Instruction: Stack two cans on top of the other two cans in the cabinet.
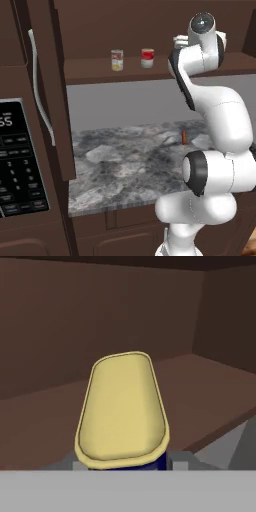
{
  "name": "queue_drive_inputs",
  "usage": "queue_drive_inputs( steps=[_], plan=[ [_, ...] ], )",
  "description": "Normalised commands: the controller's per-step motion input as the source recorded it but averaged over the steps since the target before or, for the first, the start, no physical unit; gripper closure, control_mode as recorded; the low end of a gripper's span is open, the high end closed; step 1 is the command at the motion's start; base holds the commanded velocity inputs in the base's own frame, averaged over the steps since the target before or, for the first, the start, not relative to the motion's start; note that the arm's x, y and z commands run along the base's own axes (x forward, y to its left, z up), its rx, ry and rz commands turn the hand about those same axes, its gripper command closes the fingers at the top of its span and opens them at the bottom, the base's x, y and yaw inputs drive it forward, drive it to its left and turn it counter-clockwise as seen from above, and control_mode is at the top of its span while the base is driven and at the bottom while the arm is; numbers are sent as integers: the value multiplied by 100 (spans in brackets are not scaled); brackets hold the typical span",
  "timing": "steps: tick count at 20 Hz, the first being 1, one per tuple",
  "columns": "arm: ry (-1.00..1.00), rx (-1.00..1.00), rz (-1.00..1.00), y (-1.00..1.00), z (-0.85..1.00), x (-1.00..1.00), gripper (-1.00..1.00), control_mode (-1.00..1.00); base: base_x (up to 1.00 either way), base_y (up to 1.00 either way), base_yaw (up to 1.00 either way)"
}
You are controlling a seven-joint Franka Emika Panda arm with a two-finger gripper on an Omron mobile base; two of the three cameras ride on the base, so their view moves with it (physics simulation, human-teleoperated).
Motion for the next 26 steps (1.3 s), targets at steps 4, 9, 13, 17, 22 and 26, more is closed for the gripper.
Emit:
queue_drive_inputs(
  steps=[4,9,13,17,22,26],
  plan=[
    [4,0,-27,-10,1,-1,100,-100,0,0,0],
    [9,1,-19,0,9,0,100,-100,0,0,0],
    [6,3,-11,0,13,0,100,-100,0,0,0],
    [5,8,-4,0,13,0,100,-100,0,0,0],
    [2,14,0,-5,0,1,100,-100,0,0,0],
    [0,12,0,-5,0,3,100,-100,0,0,0]
  ],
)
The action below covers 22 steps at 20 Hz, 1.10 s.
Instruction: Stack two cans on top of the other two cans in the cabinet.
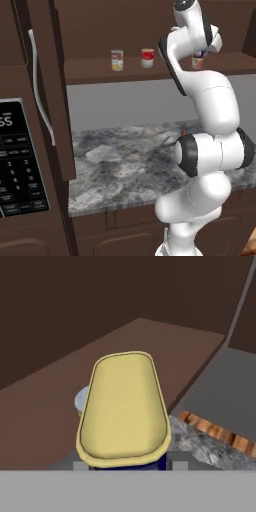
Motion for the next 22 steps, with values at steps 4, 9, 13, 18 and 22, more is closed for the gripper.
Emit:
queue_drive_inputs(
  steps=[4,9,13,18,22],
  plan=[
    [0,9,2,0,1,18,100,-100,0,0,0],
    [-3,3,2,-1,0,21,100,-100,0,0,0],
    [-6,1,3,-3,0,19,100,-100,0,0,0],
    [-4,0,1,-7,0,19,100,-100,0,0,0],
    [-1,0,0,-9,-1,17,100,-100,0,0,0]
  ],
)
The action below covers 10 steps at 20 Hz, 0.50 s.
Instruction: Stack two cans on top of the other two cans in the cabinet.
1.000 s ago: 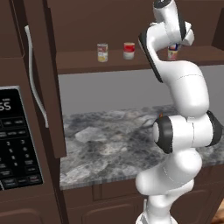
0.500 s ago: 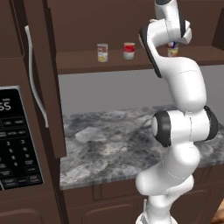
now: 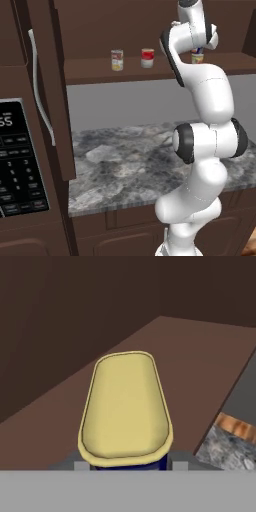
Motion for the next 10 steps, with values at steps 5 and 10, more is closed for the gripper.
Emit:
queue_drive_inputs(
  steps=[5,10],
  plan=[
    [0,1,0,-4,-6,8,100,-100,0,0,0],
    [0,2,0,-2,-8,3,100,-100,0,0,0]
  ],
)
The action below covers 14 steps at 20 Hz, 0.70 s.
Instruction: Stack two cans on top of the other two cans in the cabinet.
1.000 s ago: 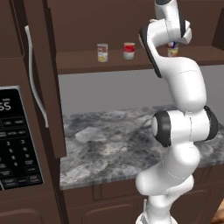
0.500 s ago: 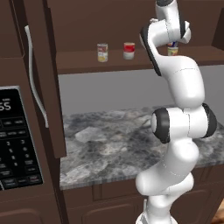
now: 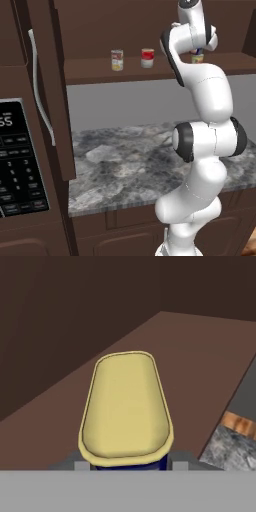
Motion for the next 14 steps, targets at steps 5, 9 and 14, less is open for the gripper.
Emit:
queue_drive_inputs(
  steps=[5,9,14],
  plan=[
    [0,1,0,-10,-6,2,100,-100,0,0,0],
    [0,0,0,-4,0,5,100,-100,0,0,0],
    [0,0,0,0,0,17,100,-100,0,0,0]
  ],
)
